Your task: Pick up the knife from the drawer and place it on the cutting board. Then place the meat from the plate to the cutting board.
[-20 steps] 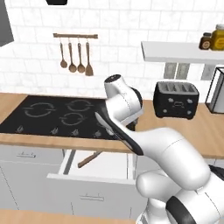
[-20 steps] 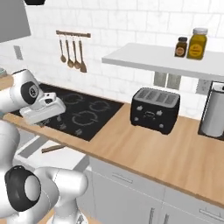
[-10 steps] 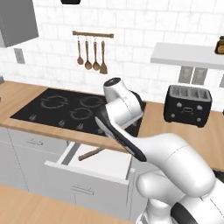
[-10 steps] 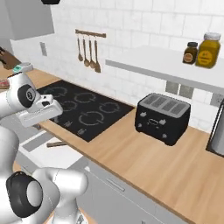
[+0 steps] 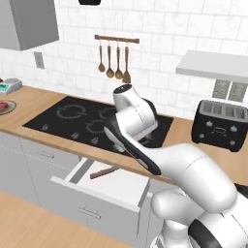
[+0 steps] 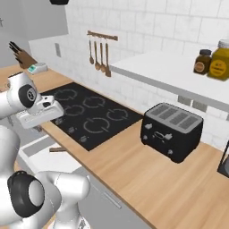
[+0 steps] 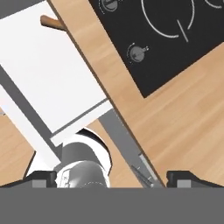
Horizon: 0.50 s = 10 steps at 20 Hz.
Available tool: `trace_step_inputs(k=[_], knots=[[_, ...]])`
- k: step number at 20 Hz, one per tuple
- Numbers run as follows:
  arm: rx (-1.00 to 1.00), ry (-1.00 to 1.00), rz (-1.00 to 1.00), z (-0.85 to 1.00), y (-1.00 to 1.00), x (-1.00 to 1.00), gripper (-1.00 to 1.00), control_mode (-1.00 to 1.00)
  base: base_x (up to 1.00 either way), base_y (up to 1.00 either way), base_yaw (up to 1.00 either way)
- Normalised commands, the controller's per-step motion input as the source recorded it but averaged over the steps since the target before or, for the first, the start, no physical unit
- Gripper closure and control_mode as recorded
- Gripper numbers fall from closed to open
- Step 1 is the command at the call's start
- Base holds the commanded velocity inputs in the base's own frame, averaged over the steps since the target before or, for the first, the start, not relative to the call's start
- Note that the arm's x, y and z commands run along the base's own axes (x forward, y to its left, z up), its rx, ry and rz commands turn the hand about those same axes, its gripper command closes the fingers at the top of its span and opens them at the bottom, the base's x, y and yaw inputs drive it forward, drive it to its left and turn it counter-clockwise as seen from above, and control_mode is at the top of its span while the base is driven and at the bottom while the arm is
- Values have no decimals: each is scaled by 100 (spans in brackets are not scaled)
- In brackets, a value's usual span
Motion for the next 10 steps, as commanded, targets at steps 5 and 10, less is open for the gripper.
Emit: trace_step_inputs(k=[5,10], knots=[[0,1,0,-4,0,-21,-100,-100,-6,-2,4],[-12,35,0,-90,80,-7,-100,-100,0,0,0]])
